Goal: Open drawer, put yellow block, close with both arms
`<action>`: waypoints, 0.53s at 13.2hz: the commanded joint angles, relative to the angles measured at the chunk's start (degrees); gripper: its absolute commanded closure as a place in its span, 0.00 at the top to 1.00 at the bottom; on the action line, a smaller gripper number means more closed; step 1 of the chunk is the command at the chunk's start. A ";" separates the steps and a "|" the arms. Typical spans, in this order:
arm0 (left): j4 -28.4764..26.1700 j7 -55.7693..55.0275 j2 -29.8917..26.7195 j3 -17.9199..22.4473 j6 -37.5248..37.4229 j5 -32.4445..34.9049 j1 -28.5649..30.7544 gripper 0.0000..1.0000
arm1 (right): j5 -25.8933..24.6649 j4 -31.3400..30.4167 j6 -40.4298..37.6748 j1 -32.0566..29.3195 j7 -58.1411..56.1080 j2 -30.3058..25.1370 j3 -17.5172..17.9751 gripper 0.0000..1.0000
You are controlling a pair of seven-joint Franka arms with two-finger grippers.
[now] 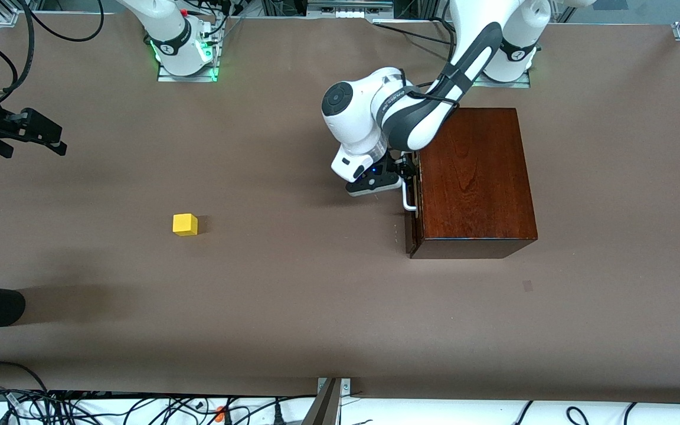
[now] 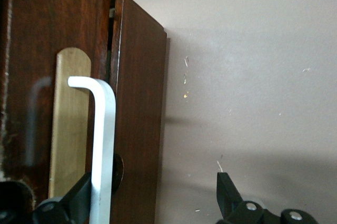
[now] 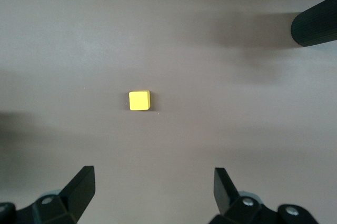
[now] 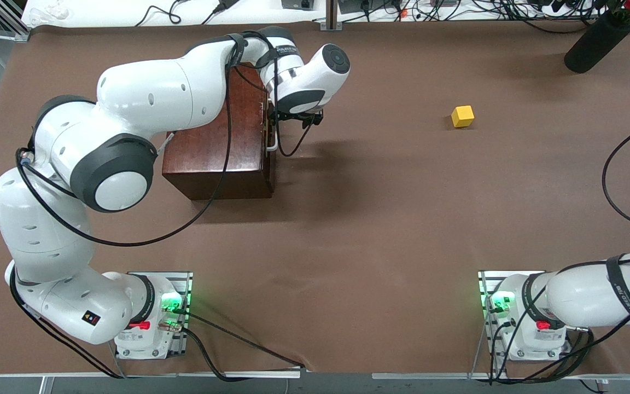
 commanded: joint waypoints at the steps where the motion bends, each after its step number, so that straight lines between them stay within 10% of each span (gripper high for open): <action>1: 5.54 -1.69 4.14 -0.12 -0.23 0.80 -1.30 1.00 | 0.16 1.38 -0.77 -0.15 0.06 0.35 -0.03 1.00; 7: 7.83 -2.48 6.17 -0.55 0.47 0.53 -2.27 1.00 | 0.16 1.38 -0.68 -0.15 0.06 0.35 -0.03 1.00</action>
